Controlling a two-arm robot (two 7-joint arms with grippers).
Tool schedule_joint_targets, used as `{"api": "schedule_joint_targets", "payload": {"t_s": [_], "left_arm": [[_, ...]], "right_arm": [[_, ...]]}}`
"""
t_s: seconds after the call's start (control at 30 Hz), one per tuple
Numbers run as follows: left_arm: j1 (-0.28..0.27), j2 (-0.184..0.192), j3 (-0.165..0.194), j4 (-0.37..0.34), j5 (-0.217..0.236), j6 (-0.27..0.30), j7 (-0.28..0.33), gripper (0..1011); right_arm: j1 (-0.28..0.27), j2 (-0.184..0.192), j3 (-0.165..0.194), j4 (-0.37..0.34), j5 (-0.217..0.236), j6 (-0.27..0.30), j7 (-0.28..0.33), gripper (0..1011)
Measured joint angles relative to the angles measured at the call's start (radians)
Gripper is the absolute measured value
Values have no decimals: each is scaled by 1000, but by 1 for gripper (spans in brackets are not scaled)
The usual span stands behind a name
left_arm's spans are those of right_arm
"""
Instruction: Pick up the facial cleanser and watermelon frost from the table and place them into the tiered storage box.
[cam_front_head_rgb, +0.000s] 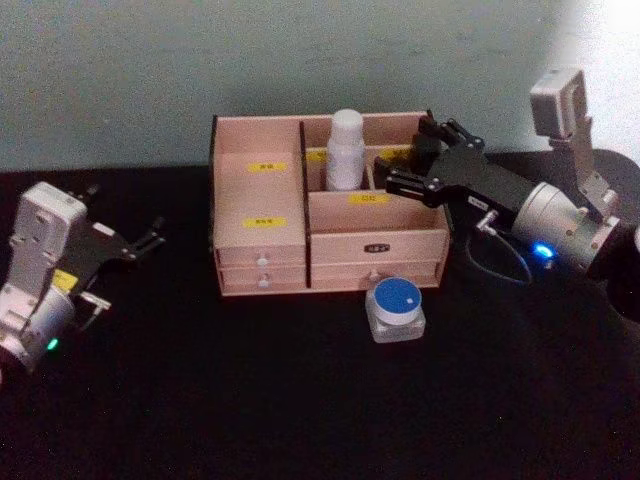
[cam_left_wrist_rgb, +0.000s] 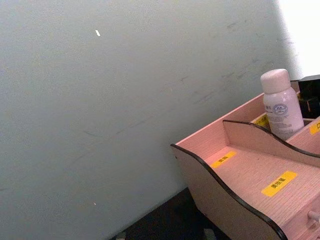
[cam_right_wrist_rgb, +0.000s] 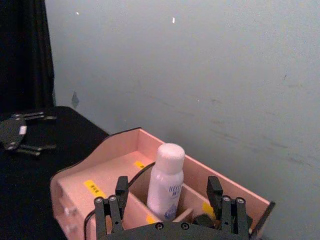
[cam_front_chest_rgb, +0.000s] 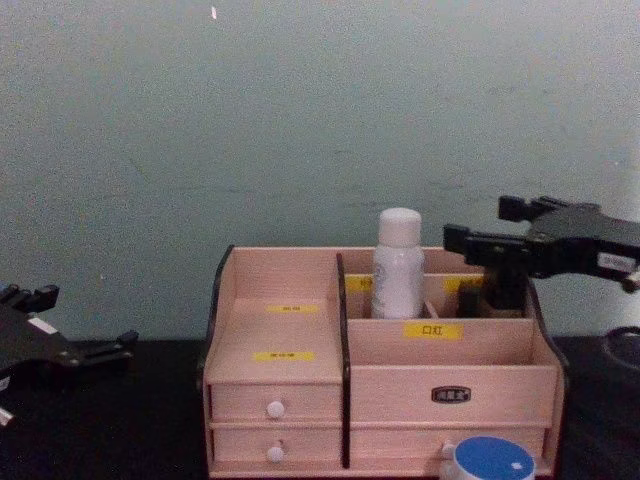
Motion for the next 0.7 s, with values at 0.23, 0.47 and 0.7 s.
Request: {"api": "schedule_joint_targets", "payload": {"t_s": [0.23,0.47,0.7], "left_arm": [[0,0,0,0,0,0,0,1001],[0,0,0,0,0,0,0,1001],[0,0,0,0,0,0,0,1001]], "right_arm": [[-88,72,15,-100,31,8,12,1003],[-157,131,16,-154,72,23,47,1002],[-195,165,-10,-162,101,40,72,1003]]}}
